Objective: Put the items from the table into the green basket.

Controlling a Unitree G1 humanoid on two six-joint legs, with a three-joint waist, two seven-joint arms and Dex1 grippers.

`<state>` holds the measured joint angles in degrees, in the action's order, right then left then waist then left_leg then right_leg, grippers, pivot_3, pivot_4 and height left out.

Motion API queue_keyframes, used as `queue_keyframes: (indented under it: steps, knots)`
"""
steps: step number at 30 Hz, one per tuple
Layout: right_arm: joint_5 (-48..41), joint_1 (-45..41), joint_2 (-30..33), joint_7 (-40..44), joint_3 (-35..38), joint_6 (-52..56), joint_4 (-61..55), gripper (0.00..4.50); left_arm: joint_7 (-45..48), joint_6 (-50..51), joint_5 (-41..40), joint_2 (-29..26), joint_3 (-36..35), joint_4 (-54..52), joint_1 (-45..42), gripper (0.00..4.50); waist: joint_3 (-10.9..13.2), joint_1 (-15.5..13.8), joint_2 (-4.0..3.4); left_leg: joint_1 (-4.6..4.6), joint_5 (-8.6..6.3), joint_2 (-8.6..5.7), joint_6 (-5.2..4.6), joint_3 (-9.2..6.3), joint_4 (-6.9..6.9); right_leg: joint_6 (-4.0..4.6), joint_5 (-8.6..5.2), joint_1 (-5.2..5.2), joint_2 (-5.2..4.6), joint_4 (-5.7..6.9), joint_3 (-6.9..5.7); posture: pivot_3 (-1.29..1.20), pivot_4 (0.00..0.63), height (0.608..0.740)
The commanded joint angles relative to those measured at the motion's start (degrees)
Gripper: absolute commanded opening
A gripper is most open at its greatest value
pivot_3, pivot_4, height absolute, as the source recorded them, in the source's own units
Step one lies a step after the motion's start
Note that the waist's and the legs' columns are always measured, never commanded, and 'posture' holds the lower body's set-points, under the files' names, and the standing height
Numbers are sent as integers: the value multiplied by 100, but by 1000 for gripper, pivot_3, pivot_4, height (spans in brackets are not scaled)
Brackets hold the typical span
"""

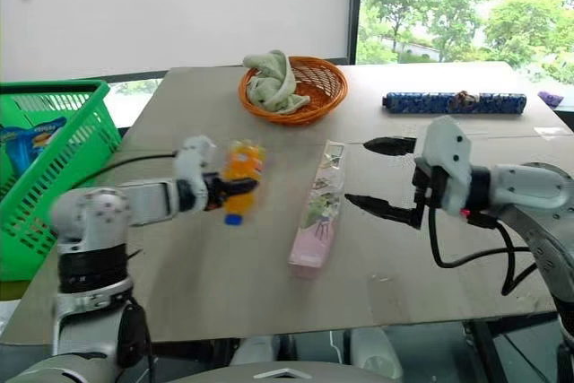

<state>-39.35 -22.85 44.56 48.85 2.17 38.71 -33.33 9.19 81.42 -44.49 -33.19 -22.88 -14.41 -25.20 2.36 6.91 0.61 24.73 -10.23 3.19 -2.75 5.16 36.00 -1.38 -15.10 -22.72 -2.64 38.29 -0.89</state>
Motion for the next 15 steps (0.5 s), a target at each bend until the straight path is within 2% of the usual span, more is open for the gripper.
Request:
queue_keyframes:
  steps: [1,4,6,8,9,12,15]
  knots:
    - [208,-1232,-749,-431,-879,454,505,4500,450,-557,123,-1011,-1008,-597,173,2765,1,-42,2,-3,-1,-2,2,1,-2,0,0,0,-1,3,-1,17,0,740]
    - [573,-2031,-1388,-435,-1520,439,1091,4500,832,-1090,549,-1996,-1334,-262,356,2765,3,-211,14,-1,-12,-3,24,6,-5,0,0,-6,-3,4,-16,64,0,740]
    - [646,-2545,-1796,-263,-1772,388,1503,4500,1138,-2090,1389,-2882,-1212,441,673,2765,7,-362,25,3,-16,-5,32,12,-8,1,-1,-16,-4,1,-22,103,0,740]
    - [667,-2915,-2117,-93,-1874,304,1810,4500,1330,-3460,2489,-3787,-780,1531,1131,2765,4,-482,35,9,-17,-9,35,34,-24,2,-1,-37,-21,-1,-12,114,0,740]
    - [689,-2997,-2193,-36,-1887,270,1882,4500,1401,-3875,2769,-4012,-644,1892,1243,2765,-1,-525,43,10,-18,-9,36,40,-32,2,-1,-43,-26,-3,-7,119,0,740]
    - [698,-3197,-2407,56,-1833,216,2023,4500,1649,-5305,3416,-4384,119,3796,666,2765,-22,-756,75,13,-17,-21,41,64,-79,3,-1,-64,-58,-18,-7,129,0,740]
    - [722,-3261,-2510,66,-1755,228,2054,4500,2082,-6462,4020,-4358,921,5422,-250,2765,-43,-951,108,36,-19,-22,44,78,-98,8,1,-95,-109,-29,-72,120,0,740]
